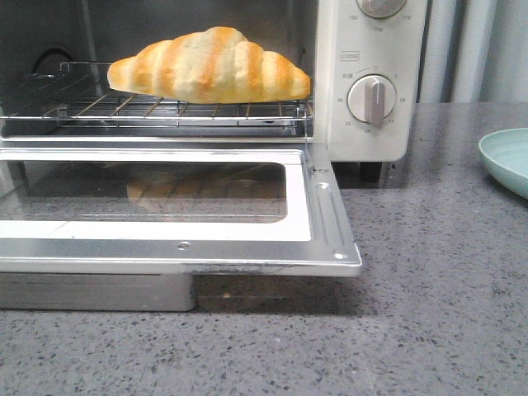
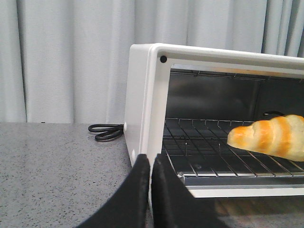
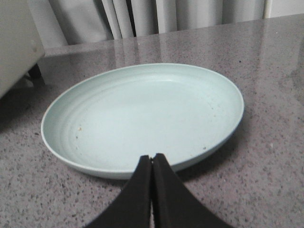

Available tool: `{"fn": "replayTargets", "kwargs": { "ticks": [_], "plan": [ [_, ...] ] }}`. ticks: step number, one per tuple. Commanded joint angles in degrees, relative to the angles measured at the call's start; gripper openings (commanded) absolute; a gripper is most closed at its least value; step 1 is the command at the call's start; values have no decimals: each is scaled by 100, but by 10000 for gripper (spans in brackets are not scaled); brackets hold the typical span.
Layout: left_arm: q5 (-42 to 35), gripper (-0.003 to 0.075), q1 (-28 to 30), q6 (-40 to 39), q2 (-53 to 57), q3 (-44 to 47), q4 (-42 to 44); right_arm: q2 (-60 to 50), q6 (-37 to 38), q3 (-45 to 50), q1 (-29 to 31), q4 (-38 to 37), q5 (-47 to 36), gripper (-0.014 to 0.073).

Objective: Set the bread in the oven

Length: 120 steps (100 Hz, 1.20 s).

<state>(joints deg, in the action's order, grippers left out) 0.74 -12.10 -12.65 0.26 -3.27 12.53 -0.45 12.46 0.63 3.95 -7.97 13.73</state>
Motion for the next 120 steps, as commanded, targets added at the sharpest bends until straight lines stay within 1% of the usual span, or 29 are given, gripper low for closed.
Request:
{"fn": "replayTargets", "kwargs": {
  "ticks": [1,13,30,53,75,82,85,90,95,120],
  "plan": [
    [-437,-21,4,-18,133,-157,2,-123,-70,73,23,-112,-165,-69],
    [-437,-21,4,-18,133,-157,2,-123,-353,73,23,-123,-27,-69],
    [-437,-21,4,-18,133,-157,2,-123,-365,73,23,-256,99,-70],
    [-437,-21,4,-18,133,-157,2,-123,-365,73,23,-748,110,-69],
    [-437,-21,4,-18,133,-157,2,-123,-365,73,23,-757,268,-69],
    [-437,-21,4,-18,133,-157,2,-123,-431,73,23,-614,268,-69],
    [-437,-21,4,-18,133,-157,2,-123,-635,73,23,-382,268,-69],
    [-437,-21,4,-18,133,-157,2,-123,-1246,73,23,44,268,-69],
    [-437,-21,4,-18,133,-157,2,-123,-1568,73,23,266,268,-69],
    [-437,-21,4,-18,133,-157,2,-123,-1594,73,23,278,313,-69]
  ]
}}
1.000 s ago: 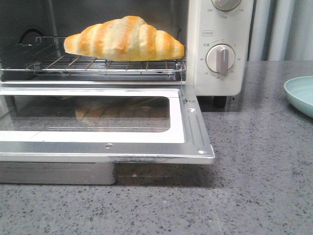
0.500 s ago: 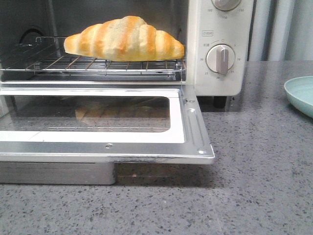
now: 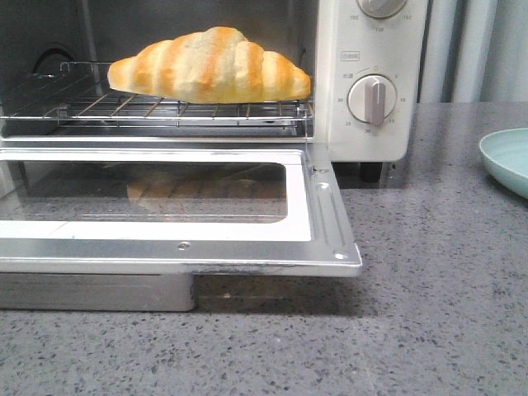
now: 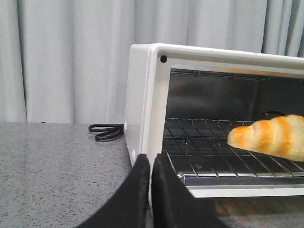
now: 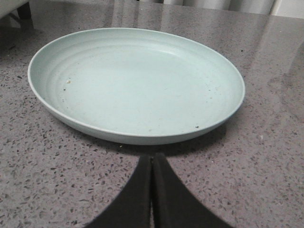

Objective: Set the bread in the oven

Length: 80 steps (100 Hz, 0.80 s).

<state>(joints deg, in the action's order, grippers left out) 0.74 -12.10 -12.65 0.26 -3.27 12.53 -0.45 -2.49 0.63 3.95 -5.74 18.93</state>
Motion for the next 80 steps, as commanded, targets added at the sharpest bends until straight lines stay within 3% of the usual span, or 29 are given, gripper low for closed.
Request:
{"fn": "replayTargets", "kwargs": {
  "ticks": [1,80],
  "plan": [
    [-437,-21,4,-18,133,-157,2,-123,-99,73,23,55,-209,-69],
    [-437,-21,4,-18,133,-157,2,-123,-119,73,23,209,-162,-69]
  ]
}}
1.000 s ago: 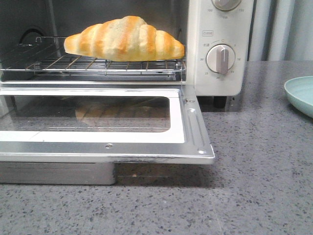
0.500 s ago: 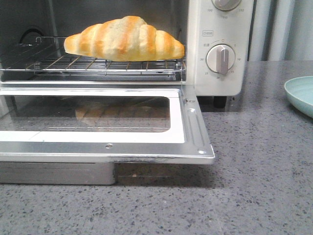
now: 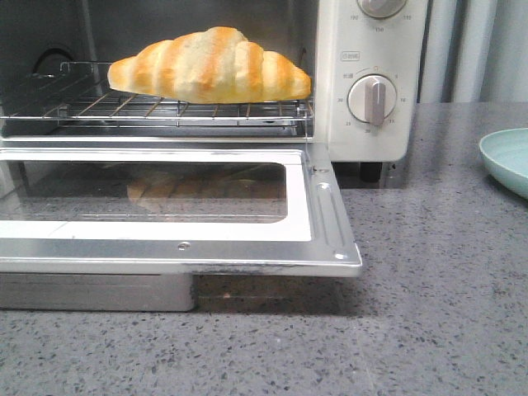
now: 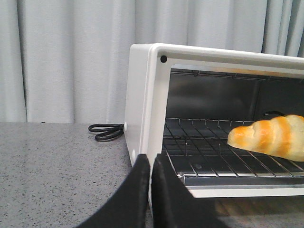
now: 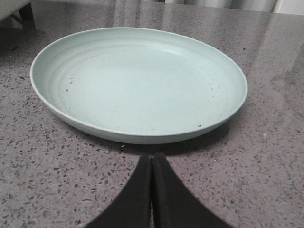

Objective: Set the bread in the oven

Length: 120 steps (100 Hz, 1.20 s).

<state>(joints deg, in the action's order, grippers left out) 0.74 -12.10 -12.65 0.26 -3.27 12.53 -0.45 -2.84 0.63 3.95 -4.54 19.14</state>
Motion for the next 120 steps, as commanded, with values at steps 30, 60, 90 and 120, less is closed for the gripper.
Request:
{"fn": "replayTargets", "kwargs": {
  "ticks": [30,60,90,120],
  "plan": [
    [-437,-21,4,-18,133,-157,2,-123,-84,73,23,88,-184,-69],
    [-437,-21,4,-18,133,-157,2,-123,-84,73,23,88,-184,-69],
    [-437,-21,4,-8,133,-63,-262,-123,-84,73,23,88,-184,-69],
    [25,-21,487,455,160,177,-1155,-123,-84,73,23,88,-184,-69]
  ]
}}
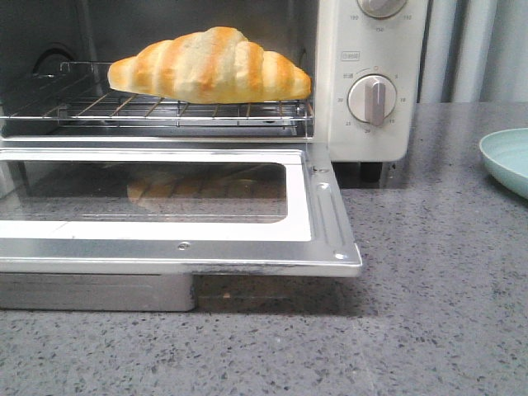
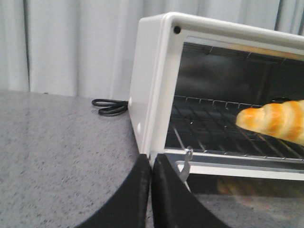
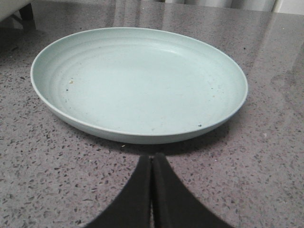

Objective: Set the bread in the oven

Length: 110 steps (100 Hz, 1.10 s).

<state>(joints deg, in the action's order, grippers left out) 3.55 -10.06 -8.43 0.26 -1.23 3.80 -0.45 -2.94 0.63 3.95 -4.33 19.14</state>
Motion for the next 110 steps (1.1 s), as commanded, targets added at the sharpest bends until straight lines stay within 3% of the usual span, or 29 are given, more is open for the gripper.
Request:
{"fn": "replayTargets", "kwargs": {
  "ticks": [1,18,38,72,110],
  "plan": [
    [-255,-21,319,34,160,-1,-296,-123,-74,73,23,67,-184,-70],
    [-147,-21,1087,257,160,263,-744,-123,-74,73,23,67,-184,-69],
    [-23,-21,1152,1415,160,253,-1070,-123,-74,73,23,67,-184,-69],
    [1323,-21,1152,1428,160,263,-924,-123,-74,73,23,67,-184,-69],
    [1313,-21,1152,1428,170,263,-874,-123,-74,73,23,67,-184,-69]
  ]
}}
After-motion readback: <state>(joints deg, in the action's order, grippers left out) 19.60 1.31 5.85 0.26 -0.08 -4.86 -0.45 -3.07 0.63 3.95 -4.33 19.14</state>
